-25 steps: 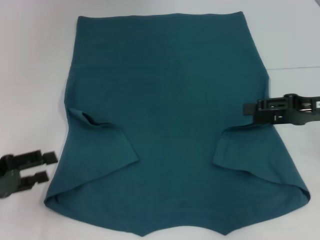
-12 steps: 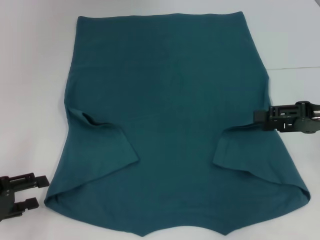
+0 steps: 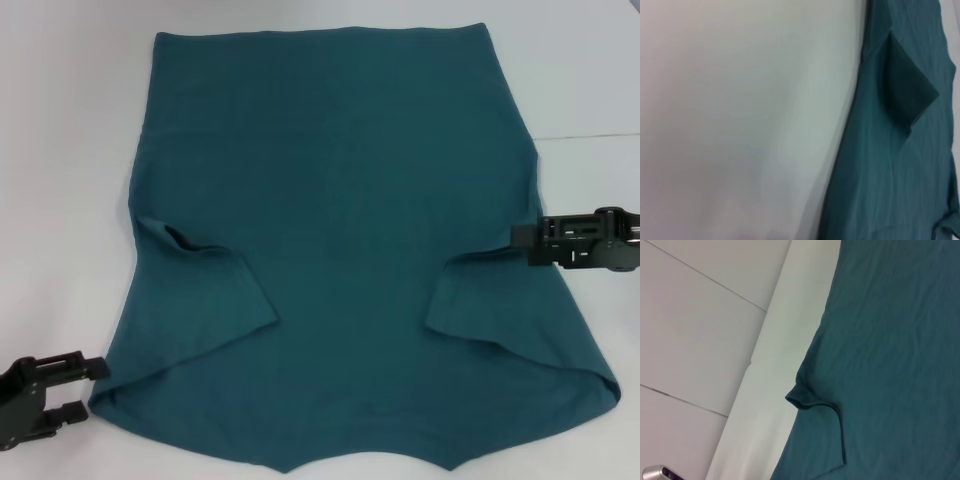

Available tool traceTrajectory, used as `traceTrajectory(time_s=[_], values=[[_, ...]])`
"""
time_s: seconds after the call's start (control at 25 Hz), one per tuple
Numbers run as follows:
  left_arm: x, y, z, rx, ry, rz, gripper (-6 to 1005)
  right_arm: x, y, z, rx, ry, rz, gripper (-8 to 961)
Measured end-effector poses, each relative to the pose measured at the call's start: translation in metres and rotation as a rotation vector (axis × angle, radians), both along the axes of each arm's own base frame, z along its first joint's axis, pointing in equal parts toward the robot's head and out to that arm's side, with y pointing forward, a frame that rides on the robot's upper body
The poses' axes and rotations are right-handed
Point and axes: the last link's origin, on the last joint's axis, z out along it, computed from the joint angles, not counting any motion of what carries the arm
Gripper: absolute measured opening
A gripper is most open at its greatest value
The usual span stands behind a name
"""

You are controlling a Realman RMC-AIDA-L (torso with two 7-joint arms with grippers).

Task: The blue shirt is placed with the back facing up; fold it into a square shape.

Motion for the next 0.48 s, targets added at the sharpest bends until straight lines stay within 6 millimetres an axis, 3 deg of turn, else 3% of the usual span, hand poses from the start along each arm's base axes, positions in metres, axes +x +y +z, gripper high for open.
traceTrajectory(time_s=[0.48], values=[[-0.0009, 0.0025, -0.0063, 0.000, 0.011, 0.006, 736, 0.0001, 0.0002, -0.0004, 0.003, 0.000, 0.000, 700]])
